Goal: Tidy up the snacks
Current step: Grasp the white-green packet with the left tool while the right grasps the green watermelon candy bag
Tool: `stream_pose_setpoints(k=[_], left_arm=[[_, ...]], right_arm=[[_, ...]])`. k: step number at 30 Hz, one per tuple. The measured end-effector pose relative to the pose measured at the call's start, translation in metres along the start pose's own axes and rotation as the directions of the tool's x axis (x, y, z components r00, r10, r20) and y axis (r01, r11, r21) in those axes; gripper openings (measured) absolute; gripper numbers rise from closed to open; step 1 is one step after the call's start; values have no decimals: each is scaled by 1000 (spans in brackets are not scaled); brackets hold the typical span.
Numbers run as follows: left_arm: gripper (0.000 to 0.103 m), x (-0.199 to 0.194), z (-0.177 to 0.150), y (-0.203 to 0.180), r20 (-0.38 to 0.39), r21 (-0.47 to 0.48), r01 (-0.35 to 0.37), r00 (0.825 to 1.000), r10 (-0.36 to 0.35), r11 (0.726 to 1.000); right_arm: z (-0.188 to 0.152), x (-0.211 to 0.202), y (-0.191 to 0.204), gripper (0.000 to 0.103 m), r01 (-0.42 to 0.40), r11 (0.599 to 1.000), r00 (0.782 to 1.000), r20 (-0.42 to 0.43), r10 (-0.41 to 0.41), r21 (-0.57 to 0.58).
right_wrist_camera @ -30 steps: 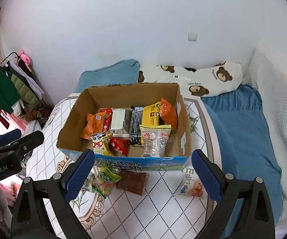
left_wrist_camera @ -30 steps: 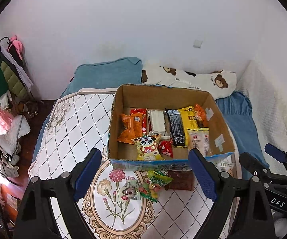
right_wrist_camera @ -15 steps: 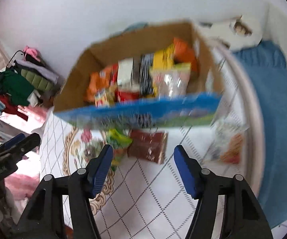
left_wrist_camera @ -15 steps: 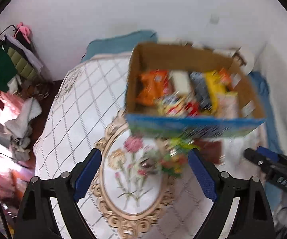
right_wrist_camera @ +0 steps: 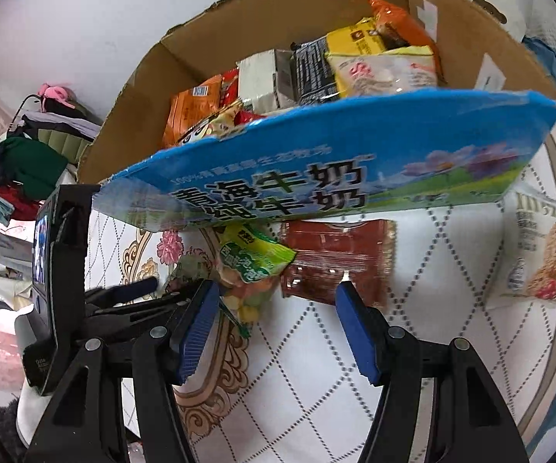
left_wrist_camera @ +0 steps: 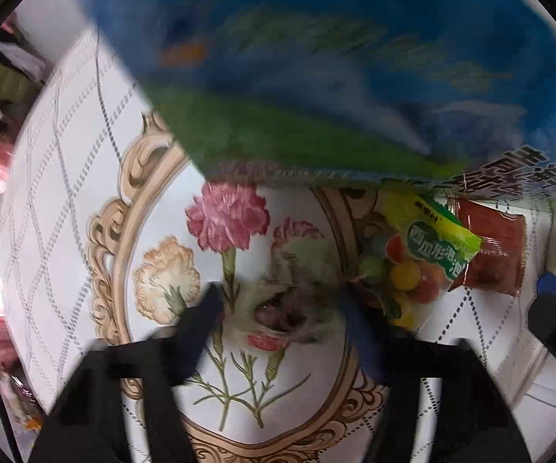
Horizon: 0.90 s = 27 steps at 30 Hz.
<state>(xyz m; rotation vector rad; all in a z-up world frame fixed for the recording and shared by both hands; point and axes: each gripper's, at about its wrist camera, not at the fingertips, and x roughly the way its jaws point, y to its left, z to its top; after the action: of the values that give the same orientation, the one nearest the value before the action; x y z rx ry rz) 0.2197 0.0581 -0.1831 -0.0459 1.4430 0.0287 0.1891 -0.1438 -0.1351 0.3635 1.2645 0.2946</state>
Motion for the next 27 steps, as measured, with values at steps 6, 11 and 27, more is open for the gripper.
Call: stream_pose_setpoints(k=[6, 11, 27], left_arm=[[53, -7, -29, 40, 2, -90, 23, 1000, -23, 996], [53, -4, -51, 62, -14, -147, 29, 999, -32, 989], [47, -11, -113, 43, -47, -118, 129, 990, -135, 985]], right_arm=[[3, 38, 27, 68, 19, 1000, 1000, -24, -18, 9], [8, 78, 48, 69, 100, 995, 994, -41, -100, 16], [-58, 73, 48, 54, 171, 948, 965, -147, -215, -267]])
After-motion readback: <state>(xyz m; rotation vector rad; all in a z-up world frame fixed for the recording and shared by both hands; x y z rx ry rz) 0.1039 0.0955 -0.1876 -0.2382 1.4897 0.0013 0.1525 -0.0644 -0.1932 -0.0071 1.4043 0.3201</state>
